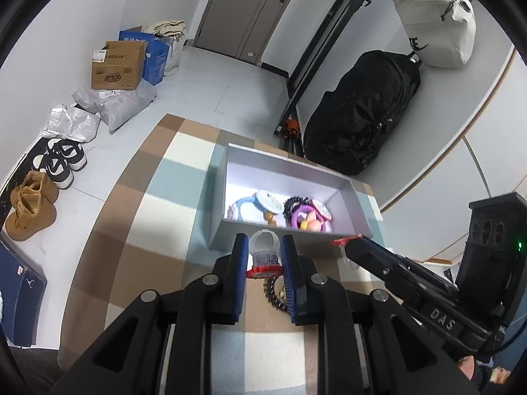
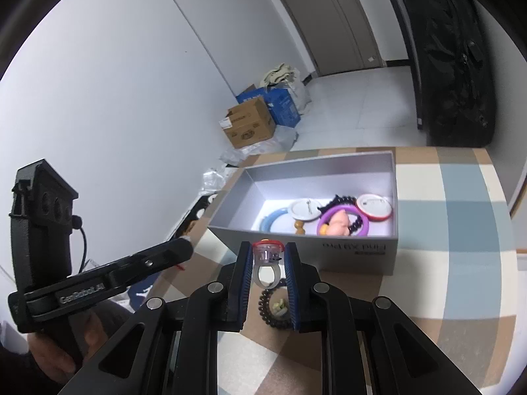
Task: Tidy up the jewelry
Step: 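Carry the clear cup into the silver box and open the left tool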
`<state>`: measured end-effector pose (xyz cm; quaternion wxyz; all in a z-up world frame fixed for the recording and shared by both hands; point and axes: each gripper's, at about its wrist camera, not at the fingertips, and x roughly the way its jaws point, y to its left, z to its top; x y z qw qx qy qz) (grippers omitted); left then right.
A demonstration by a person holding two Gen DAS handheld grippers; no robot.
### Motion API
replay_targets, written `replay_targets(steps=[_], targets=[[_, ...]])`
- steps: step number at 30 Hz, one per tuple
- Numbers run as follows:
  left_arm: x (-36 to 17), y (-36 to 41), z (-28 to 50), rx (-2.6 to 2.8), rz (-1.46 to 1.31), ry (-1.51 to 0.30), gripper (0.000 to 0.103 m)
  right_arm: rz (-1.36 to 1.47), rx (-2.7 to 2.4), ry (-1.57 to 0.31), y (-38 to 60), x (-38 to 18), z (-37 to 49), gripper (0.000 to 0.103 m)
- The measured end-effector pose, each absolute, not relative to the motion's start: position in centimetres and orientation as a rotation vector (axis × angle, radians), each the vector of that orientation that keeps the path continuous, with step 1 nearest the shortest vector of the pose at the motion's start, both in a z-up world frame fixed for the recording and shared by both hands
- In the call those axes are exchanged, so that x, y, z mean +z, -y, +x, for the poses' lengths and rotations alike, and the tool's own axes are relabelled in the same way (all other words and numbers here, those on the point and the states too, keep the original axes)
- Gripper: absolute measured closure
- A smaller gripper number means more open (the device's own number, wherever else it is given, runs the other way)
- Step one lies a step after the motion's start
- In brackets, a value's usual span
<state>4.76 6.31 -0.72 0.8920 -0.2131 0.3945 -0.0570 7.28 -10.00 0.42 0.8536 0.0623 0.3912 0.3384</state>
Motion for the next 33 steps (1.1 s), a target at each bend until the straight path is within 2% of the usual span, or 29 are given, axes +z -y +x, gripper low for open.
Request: replay_targets(steps=[16,33], targets=[[1.0,-4.5,10.6,-0.165,-0.388,-0.873,0.088,0.150,0.709,-0.802,10.8,3.5,12.4,0.085],[-1.3,-4.2,13.8,-0.181,-0.387,-0.920,0.088,0.148,0.655,-0.826,11.8,1.5,15.6,0.085]])
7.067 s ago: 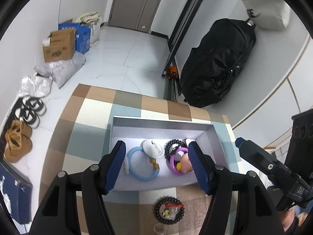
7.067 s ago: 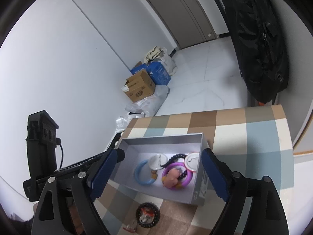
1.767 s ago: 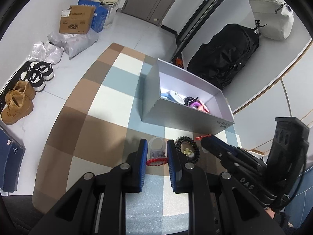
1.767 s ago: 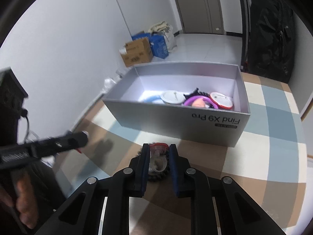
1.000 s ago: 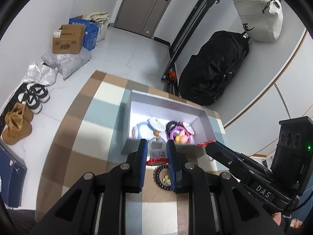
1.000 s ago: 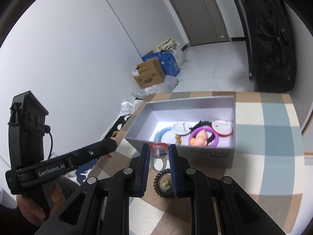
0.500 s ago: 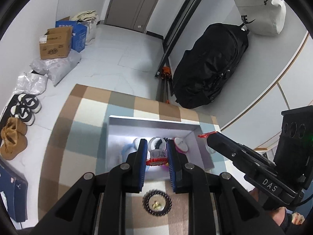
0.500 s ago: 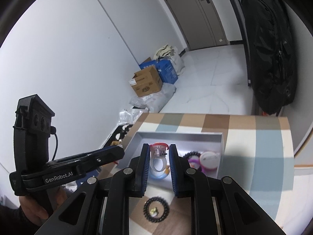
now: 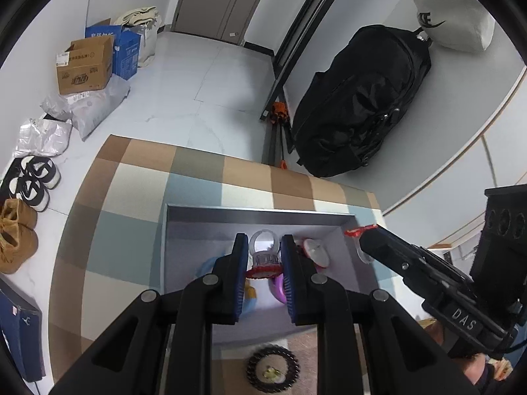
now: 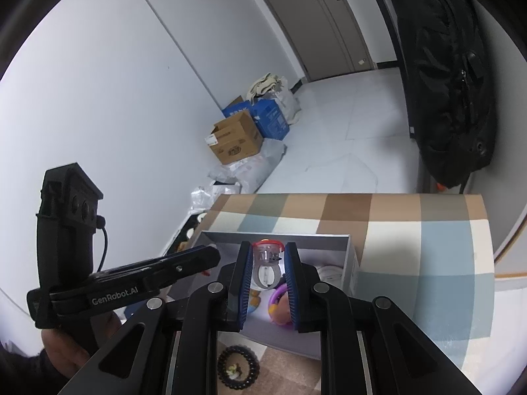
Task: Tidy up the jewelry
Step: 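Carry the clear cup into the silver box and open the left tool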
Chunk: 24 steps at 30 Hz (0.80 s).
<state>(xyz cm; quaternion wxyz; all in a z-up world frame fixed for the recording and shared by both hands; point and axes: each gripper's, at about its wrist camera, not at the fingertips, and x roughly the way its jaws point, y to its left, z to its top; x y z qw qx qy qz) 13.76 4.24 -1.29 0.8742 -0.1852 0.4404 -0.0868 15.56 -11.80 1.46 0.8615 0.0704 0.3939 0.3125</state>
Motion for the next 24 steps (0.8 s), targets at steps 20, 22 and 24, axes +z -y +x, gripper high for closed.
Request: replay_targets(steps=[20,22,24], targets=[[-2.4,-4.4,14.8,-0.282,-0.504,-0.957,0.087,0.196,0.630,-0.893,11.8,-0.2,16.6,0.084],[-2.2,-4.4,14.8,-0.302,-0.511,-0.960,0.086,0.207,0.628,-0.886,12.0,0.0,16.6,0.082],[-2.1,-4.3,14.9,-0.313,-0.510,-0.967,0.082,0.219,0.628,-0.877,12.2,0.2,16.6,0.082]])
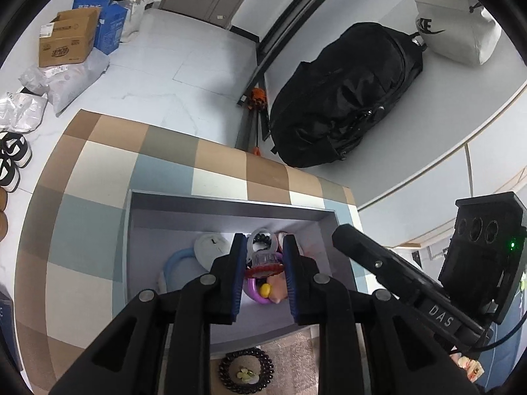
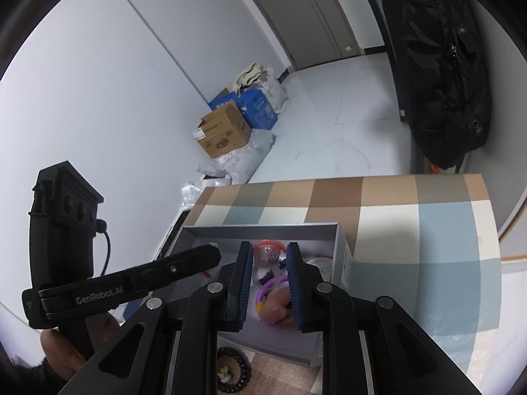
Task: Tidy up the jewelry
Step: 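Carry the clear cup into the silver box and open the left tool, then withdraw both tools from the box toward the black bracelet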
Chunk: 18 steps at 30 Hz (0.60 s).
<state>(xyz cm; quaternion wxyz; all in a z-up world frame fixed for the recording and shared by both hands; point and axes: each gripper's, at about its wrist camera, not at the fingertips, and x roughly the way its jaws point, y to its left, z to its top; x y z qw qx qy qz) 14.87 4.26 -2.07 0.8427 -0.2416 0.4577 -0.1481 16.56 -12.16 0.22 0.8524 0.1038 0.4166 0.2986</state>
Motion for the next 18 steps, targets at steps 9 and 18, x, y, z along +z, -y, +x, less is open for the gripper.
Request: replay_targets(steps=[9,18], targets=[[-1.4,-4.4,14.2,-0.290,-0.517,-0.913,0.038,0.269,0.585,-0.833,14.0,0.9,16.4,0.040],[-1.2,-4.6,13.2,-0.214,-0.449,-0.918,0.038,0.250,0.560,-0.844,14.0,0.8,16.2,0.019]])
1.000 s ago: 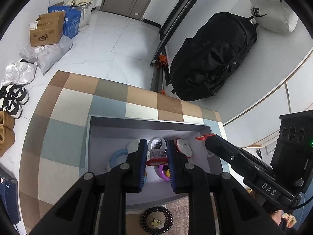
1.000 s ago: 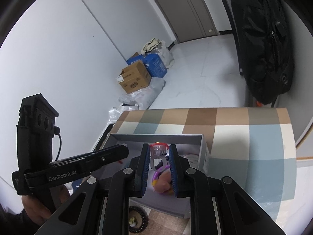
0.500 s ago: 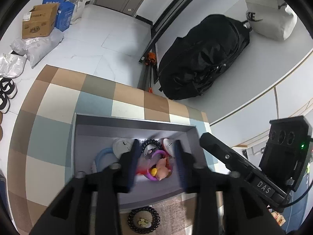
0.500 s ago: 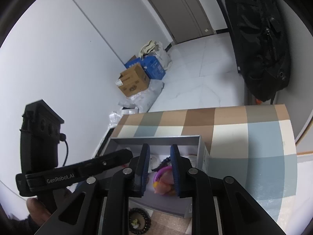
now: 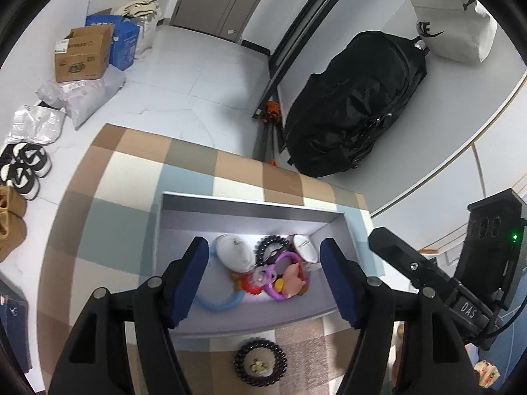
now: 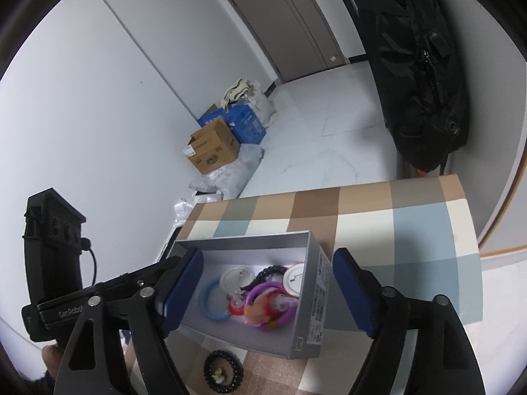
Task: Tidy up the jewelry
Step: 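Withdraw both tools from the box toward the black bracelet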
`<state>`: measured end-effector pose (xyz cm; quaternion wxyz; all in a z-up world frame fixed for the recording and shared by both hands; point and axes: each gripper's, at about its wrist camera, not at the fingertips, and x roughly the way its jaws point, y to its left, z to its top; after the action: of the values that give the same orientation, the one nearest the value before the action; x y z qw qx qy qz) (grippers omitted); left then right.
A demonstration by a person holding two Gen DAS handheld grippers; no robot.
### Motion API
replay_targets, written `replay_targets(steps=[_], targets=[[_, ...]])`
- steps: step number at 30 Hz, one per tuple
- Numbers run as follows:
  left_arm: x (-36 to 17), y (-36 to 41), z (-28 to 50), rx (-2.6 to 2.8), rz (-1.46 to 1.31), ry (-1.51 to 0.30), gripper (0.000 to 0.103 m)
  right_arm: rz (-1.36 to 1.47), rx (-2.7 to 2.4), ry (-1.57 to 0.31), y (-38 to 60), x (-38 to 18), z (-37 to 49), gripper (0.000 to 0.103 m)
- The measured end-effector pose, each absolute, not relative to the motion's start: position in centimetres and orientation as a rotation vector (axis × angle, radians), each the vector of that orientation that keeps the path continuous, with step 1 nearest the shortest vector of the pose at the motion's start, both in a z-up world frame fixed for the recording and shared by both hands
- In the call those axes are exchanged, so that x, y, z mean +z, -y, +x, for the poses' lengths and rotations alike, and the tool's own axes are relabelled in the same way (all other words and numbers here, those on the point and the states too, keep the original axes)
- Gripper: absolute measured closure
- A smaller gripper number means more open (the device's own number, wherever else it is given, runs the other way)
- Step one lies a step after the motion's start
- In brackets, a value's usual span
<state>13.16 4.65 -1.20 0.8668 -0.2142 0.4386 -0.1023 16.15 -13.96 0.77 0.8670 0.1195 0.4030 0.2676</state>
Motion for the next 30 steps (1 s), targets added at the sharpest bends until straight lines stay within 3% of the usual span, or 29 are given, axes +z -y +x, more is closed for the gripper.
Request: replay_targets(steps=[5,9,22,26,30], targets=[[-0.9,-4.9,12.3,-0.177,-0.426,-0.910,0.038,0.240,0.566,-0.844,13.9,1.0,15.4,0.018],[-0.6,-4.7,11.2,-0.156,-0.382,-0.895,0.038,0.201,0.566,-0.825,13.6,1.4,14.3,0.009],[0.0,-3.8,8.0,-0.136,-0.290,-0.859,0.036,0.141,0.515,-0.822,14.1,1.4,11.2,0.000],[-0.2,-3.5,7.1,-0.126,-0.260,-0.851,0.025,0.118,0.499,-0.826,14.2,1.2,10.2,0.000],[-0.7,-3.3,6.3,-0.118,-0.235,-0.855,0.024,0.095,0.483,-0.828,14.3,1.2,9.5,0.000]])
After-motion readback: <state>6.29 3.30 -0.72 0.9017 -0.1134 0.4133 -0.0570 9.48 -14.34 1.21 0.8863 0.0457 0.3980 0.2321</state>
